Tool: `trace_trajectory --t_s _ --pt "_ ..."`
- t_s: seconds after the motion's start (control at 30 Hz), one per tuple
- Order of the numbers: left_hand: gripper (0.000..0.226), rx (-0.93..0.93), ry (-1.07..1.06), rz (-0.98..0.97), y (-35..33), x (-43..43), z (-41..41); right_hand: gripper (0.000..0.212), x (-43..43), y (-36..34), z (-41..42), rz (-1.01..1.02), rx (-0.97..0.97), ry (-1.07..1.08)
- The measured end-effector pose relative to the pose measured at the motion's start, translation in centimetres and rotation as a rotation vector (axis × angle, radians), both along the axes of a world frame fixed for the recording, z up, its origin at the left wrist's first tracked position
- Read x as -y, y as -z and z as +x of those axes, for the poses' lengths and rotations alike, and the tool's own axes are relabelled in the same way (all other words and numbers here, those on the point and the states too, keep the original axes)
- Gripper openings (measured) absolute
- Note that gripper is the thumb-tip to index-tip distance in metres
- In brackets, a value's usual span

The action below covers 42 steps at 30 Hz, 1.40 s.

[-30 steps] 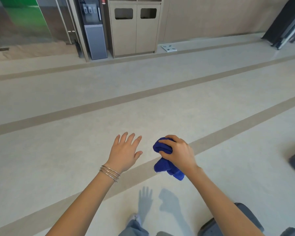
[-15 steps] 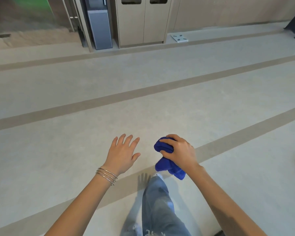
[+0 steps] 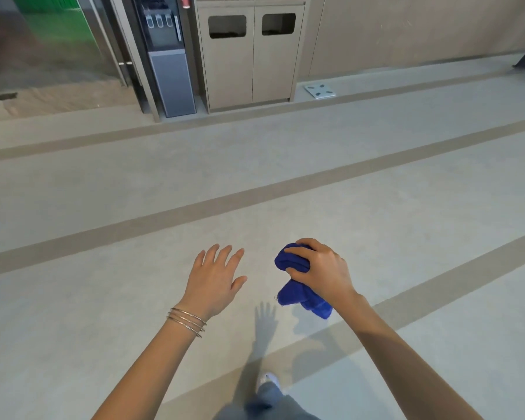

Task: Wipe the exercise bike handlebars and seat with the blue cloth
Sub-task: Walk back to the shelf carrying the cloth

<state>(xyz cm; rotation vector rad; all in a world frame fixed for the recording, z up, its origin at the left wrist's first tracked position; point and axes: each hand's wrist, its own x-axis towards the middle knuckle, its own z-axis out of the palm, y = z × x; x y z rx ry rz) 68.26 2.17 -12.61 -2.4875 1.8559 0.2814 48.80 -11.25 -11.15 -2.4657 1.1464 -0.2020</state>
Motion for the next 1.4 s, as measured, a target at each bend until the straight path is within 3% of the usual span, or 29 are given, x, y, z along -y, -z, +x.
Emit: trace_trajectory --t_s 0.37,0.97,1.4 --pt "0.059 -0.002 0.032 0.02 1.0 12.2 5.7 0.035 11.3 1.7 6.2 0.035 -0.014 -0.026" --pt "0.057 0.038 0.154 -0.023 0.1 34.2 26.0 0.033 30.9 0.4 25.9 0.026 0.028 0.073" --pt "0.054 0.007 0.134 -0.059 1.0 50.6 31.5 0.036 48.9 1.6 31.9 0.023 0.015 0.064"
